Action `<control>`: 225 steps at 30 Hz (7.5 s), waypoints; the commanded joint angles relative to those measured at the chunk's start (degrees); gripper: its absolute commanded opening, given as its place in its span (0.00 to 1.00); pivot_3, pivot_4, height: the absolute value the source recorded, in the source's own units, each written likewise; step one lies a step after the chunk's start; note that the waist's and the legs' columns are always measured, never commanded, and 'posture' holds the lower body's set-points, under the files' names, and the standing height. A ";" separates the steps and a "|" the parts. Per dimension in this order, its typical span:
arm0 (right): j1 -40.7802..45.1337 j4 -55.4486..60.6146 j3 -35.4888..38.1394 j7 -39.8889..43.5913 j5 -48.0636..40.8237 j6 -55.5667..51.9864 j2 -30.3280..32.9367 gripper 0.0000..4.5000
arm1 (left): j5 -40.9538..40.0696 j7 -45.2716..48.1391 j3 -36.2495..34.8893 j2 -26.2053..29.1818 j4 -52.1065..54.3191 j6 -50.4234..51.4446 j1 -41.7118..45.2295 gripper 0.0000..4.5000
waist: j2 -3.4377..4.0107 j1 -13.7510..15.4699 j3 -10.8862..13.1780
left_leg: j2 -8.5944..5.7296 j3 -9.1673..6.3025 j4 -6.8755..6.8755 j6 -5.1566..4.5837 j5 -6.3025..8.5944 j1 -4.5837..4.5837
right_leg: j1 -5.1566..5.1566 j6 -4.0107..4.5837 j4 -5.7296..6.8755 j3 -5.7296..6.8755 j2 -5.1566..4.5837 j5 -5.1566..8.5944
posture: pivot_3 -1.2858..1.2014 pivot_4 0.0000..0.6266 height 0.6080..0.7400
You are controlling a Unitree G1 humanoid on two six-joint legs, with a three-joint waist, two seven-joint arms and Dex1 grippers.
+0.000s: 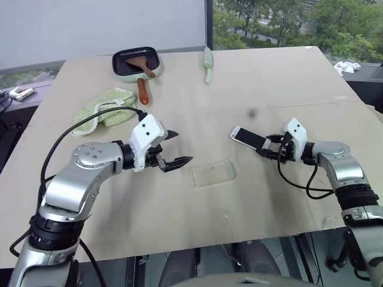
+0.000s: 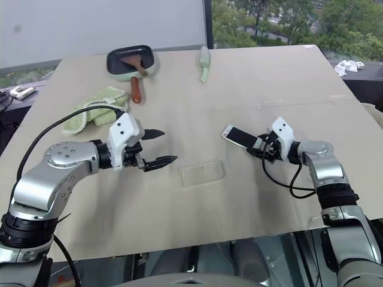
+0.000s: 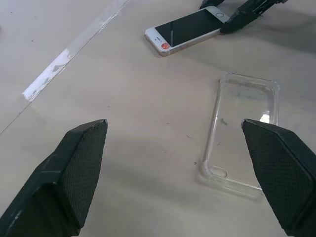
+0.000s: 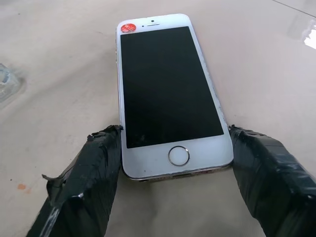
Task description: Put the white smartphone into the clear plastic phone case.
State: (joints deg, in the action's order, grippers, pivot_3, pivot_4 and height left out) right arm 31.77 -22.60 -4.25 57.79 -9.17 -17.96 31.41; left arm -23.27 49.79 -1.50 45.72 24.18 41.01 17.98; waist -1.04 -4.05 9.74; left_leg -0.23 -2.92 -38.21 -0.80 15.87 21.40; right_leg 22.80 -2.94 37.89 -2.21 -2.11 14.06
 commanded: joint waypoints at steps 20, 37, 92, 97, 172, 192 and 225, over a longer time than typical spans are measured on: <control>-4.84 23.51 0.97 4.26 -6.53 -7.21 2.26 0.66 | -0.56 1.32 -2.85 -0.25 -3.08 -6.00 -2.95 1.00 | 0.08 1.55 0.07 | -0.06 0.03 0.01 0.02 0.00 0.85 | 0.89 0.00 0.04 -0.06 -0.12 -0.01 | 0.52 0.24 1.00; -2.08 27.58 -6.94 12.99 -4.39 -2.26 8.48 0.66 | -5.79 19.48 1.01 -3.22 -14.40 -17.83 0.59 0.38 | 0.09 3.32 0.07 | -0.23 -0.18 -0.11 0.02 -0.01 1.03 | 0.88 -0.01 -0.02 0.34 -0.28 -0.01 | 0.52 0.24 1.00; 3.89 20.26 -13.11 25.40 -0.27 9.57 9.12 0.66 | 21.56 23.12 25.17 -13.16 -36.04 -33.30 12.47 0.04 | 0.23 3.34 -0.08 | -0.54 -0.60 -0.37 0.01 -0.04 0.94 | 0.54 -0.03 0.09 0.76 -0.47 -0.01 | 0.52 0.24 1.00; 3.47 24.89 -12.33 25.39 -2.45 4.74 11.31 0.66 | 22.45 23.48 26.35 -13.91 -38.04 -34.25 12.55 0.04 | 0.24 3.39 -0.08 | -0.55 -0.63 -0.33 -0.01 -0.02 0.49 | 0.07 -0.04 0.02 0.80 -0.48 0.01 | 0.52 0.24 1.00; 0.70 26.46 -17.01 17.53 5.44 -3.71 11.35 0.01 | 22.16 21.01 26.88 -16.46 -37.59 -33.60 12.14 0.00 | 0.46 3.54 -0.41 | -0.62 -0.83 -0.21 -0.03 -0.02 0.39 | -0.13 -0.07 -0.10 0.98 -0.57 0.04 | 0.52 0.24 1.00; 0.14 32.73 -7.39 12.04 -4.51 -6.53 7.72 0.01 | 23.45 18.22 27.02 -16.34 -38.09 -33.37 11.96 0.00 | 0.46 3.43 -0.41 | -0.62 -0.83 -0.20 -0.03 -0.02 0.39 | -0.14 -0.08 -0.14 0.98 -0.58 0.04 | 0.52 0.24 1.00; -9.50 47.86 -18.41 20.16 -2.00 -9.88 22.51 0.01 | 23.44 18.88 27.35 -15.85 -32.99 -31.89 11.07 0.00 | 0.45 3.46 -0.41 | -0.62 -0.94 -0.18 -0.03 -0.01 0.41 | -0.22 -0.12 -0.26 1.09 -0.60 0.07 | 0.52 0.24 1.00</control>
State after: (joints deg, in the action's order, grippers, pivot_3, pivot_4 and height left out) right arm 22.33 24.50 -22.38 78.39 -12.87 -28.43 53.26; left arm -2.39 67.77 22.95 29.20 -7.20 7.36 30.84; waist -0.60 -0.58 9.33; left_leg -0.84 -3.87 -38.39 -0.83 15.86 21.81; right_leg 22.59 -3.06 37.64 -1.10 -2.70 14.13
